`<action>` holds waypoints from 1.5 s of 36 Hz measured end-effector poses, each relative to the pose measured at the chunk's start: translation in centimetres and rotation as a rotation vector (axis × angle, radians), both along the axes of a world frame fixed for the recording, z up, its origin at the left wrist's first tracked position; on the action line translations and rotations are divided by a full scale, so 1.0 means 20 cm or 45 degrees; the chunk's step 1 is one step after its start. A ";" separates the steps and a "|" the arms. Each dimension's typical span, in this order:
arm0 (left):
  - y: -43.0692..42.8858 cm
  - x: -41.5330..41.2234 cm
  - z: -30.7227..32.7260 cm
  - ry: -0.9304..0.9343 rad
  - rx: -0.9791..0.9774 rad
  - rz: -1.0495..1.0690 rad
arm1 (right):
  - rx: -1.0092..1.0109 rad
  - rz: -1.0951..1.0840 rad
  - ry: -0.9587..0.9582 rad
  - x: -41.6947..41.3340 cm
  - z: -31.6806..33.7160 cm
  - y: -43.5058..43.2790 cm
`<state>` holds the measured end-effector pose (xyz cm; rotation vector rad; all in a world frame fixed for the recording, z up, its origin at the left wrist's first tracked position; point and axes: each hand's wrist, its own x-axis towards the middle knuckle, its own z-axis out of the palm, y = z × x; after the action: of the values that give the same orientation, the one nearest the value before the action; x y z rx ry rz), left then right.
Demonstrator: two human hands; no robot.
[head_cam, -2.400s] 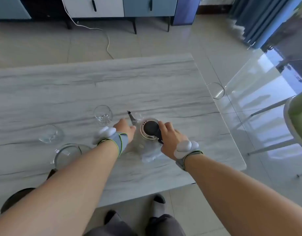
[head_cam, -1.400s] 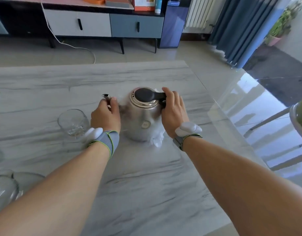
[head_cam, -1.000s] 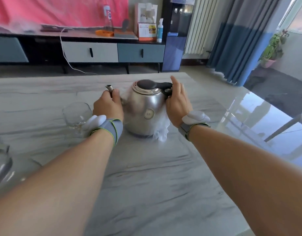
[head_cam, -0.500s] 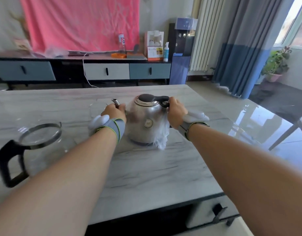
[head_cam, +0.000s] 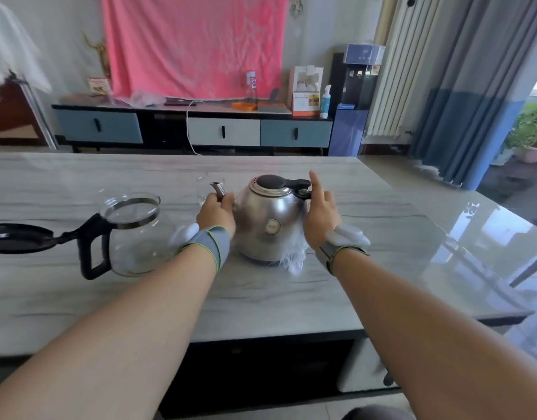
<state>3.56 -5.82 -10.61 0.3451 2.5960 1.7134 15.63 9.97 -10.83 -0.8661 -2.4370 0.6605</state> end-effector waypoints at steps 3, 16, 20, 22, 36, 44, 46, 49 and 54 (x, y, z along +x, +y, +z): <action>-0.04 0.04 0.00 -0.003 0.057 0.008 | -0.058 0.051 0.047 0.01 0.01 -0.04; -0.13 0.05 -0.05 0.008 0.250 0.047 | -0.612 -0.288 0.177 -0.01 -0.13 -0.11; -0.14 0.05 -0.06 -0.009 0.285 0.057 | -0.640 -0.294 0.228 -0.03 -0.13 -0.12; -0.14 0.04 -0.07 -0.028 0.313 0.041 | -0.650 -0.294 0.261 -0.04 -0.14 -0.12; -0.19 0.06 -0.06 0.112 0.184 0.156 | -0.635 -0.360 0.330 -0.06 -0.15 -0.14; -0.37 0.03 0.07 0.486 -0.179 0.142 | -0.640 -0.384 0.277 -0.06 -0.13 -0.17; -0.41 0.03 0.11 0.593 -0.273 0.134 | -0.620 -0.390 0.251 -0.05 -0.12 -0.17; -0.49 0.01 0.17 0.758 -0.509 0.178 | -0.614 -0.377 0.225 -0.04 -0.10 -0.17; -0.57 -0.02 0.25 0.751 -0.807 0.258 | -0.613 -0.419 0.235 -0.04 -0.09 -0.19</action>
<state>3.12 -17.18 -5.62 0.6502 3.5029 0.7883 14.79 6.11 -12.64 -1.2896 -1.9344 1.1617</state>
